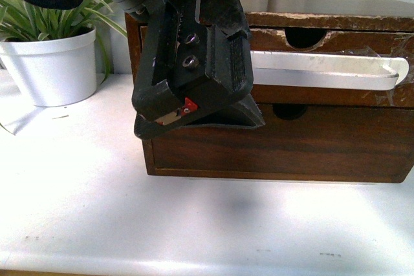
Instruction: Open drawer
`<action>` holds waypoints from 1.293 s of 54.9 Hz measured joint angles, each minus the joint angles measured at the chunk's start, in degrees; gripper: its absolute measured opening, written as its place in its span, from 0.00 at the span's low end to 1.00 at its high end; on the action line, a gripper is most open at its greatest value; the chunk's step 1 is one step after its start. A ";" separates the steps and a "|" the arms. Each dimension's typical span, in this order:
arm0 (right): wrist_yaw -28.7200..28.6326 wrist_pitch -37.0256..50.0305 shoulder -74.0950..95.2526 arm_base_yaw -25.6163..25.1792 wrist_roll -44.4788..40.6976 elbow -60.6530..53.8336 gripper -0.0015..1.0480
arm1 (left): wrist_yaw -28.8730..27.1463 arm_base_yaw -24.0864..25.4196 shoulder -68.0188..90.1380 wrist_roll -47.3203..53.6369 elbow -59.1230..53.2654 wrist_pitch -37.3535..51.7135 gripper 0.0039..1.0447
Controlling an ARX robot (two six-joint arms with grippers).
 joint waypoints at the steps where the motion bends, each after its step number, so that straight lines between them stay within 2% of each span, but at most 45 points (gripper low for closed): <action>1: 0.02 0.09 0.17 0.15 0.00 0.00 0.91 | -0.04 0.02 0.39 0.17 0.42 -0.15 0.94; 16: 2.32 2.27 4.90 4.44 0.02 1.84 0.91 | -1.07 1.01 6.21 2.49 5.46 -3.96 0.94; 32: 3.48 4.52 8.59 6.12 0.20 2.91 0.91 | -1.07 1.29 7.96 3.41 7.98 -6.60 0.94; 49: 3.54 4.90 10.67 6.25 0.26 4.02 0.91 | 2.78 -0.11 8.55 3.58 10.12 -10.01 0.94; 56: 3.48 5.07 11.54 6.14 0.26 4.26 0.91 | -0.22 -0.70 8.66 4.20 10.88 -9.86 0.94; 71: 3.54 6.75 12.46 6.43 0.83 4.26 0.91 | -1.92 -1.33 9.84 4.70 10.51 -8.74 0.94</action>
